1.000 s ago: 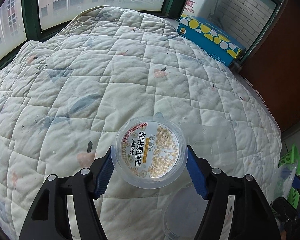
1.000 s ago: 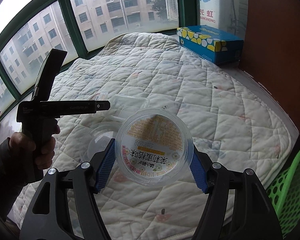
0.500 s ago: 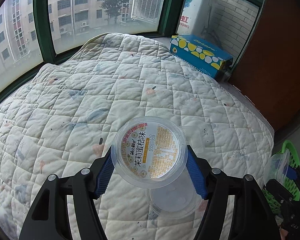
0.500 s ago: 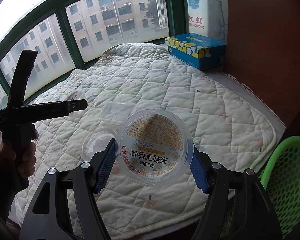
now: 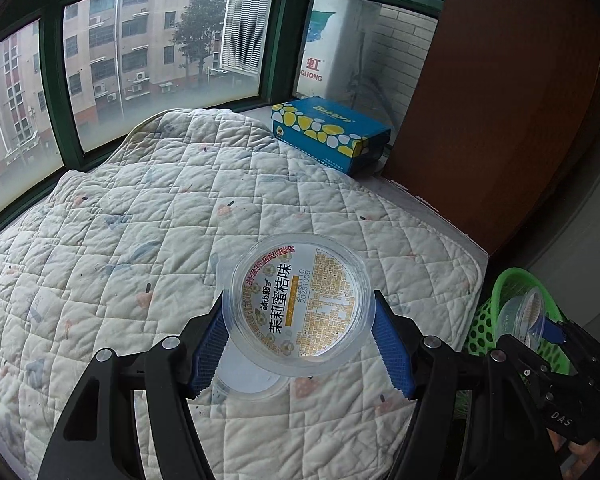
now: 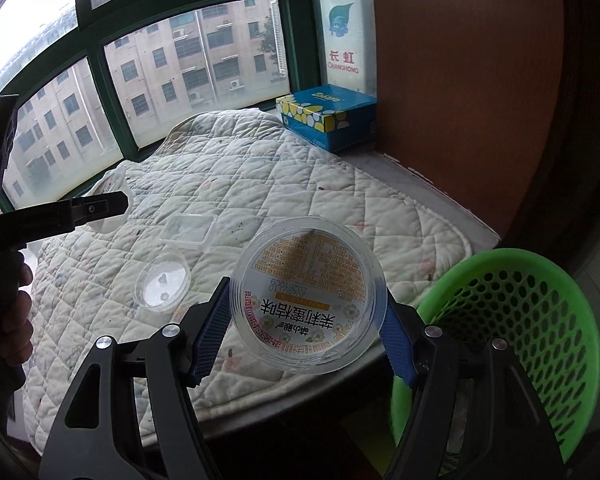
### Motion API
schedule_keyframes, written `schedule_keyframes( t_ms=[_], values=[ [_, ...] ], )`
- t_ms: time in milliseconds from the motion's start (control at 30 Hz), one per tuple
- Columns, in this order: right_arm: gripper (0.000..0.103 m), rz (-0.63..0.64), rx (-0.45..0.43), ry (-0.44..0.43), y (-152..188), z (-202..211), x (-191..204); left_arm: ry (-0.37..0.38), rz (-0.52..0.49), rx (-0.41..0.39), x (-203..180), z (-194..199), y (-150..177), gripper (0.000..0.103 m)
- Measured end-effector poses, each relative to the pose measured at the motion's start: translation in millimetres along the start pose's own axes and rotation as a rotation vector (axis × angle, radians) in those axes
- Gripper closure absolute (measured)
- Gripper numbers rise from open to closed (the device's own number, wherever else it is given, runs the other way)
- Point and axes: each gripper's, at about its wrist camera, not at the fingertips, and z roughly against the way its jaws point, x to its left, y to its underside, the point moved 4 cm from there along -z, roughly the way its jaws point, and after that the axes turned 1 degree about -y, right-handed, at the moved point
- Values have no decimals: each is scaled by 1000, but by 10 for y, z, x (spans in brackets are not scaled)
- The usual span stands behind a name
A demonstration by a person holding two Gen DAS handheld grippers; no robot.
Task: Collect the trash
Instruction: 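Carry the clear cups over the green basket and open the right gripper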
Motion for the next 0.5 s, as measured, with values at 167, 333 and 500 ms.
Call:
schedule_keyframes(
  t_ms=[167,333,500],
  values=[
    [35,-36,-4,56,108,162,-319,47,-40,-6,-356,20,-13,38],
    [35,-75,-9,112,199,321,-642,84,-72,-1,-672,6,-17,38],
    [35,-109,-11,168,285,474,-933,123,-109,4,-972,-4,-19,38]
  ],
)
